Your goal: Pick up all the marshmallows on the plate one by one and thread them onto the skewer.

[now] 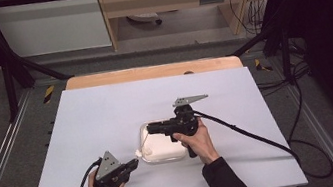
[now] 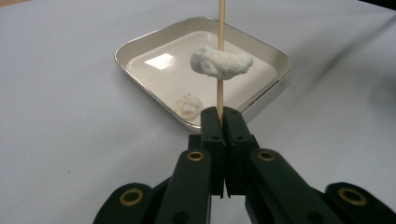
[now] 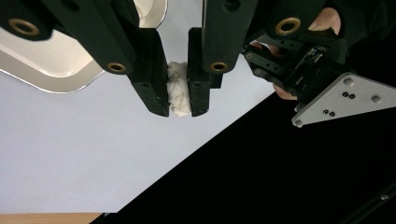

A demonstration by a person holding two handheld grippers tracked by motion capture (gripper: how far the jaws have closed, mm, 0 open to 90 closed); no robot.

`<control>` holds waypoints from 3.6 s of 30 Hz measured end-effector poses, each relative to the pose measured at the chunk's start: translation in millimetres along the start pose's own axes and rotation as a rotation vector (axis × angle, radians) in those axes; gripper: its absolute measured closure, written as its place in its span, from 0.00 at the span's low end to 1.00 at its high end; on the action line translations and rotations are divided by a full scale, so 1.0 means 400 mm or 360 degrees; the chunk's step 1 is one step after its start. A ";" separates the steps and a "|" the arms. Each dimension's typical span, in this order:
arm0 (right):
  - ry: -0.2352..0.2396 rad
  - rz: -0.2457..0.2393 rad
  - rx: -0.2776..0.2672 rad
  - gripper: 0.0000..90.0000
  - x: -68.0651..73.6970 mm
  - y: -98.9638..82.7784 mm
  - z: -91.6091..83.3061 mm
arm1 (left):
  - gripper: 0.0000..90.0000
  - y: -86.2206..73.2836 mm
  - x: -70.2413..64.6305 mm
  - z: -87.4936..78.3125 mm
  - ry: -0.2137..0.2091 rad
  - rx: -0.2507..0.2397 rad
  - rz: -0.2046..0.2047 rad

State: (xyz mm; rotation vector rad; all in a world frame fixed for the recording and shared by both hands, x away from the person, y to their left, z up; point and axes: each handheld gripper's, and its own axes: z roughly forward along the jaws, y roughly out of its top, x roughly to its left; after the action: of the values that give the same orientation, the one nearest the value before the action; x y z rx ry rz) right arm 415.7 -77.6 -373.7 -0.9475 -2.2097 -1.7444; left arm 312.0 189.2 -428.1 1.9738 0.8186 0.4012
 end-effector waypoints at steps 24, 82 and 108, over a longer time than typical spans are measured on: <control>0.0103 -0.0084 0.0181 0.90 0.026 -0.078 0.088 | 0.99 0.022 -0.009 0.010 0.0043 -0.0058 0.0012; -0.0538 -0.0395 0.0430 0.23 -0.020 -0.114 0.160 | 0.98 0.002 0.044 -0.015 0.0038 -0.0008 -0.0126; -0.0435 -0.0566 0.0543 0.76 -0.034 -0.154 0.189 | 0.98 0.003 0.044 -0.013 0.0035 -0.0004 -0.0124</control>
State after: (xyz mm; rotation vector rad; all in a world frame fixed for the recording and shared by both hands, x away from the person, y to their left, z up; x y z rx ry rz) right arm 409.6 -19.9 -453.2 -0.7869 -2.8818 -1.3442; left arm 322.0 204.2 -425.3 1.9318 0.9052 0.3787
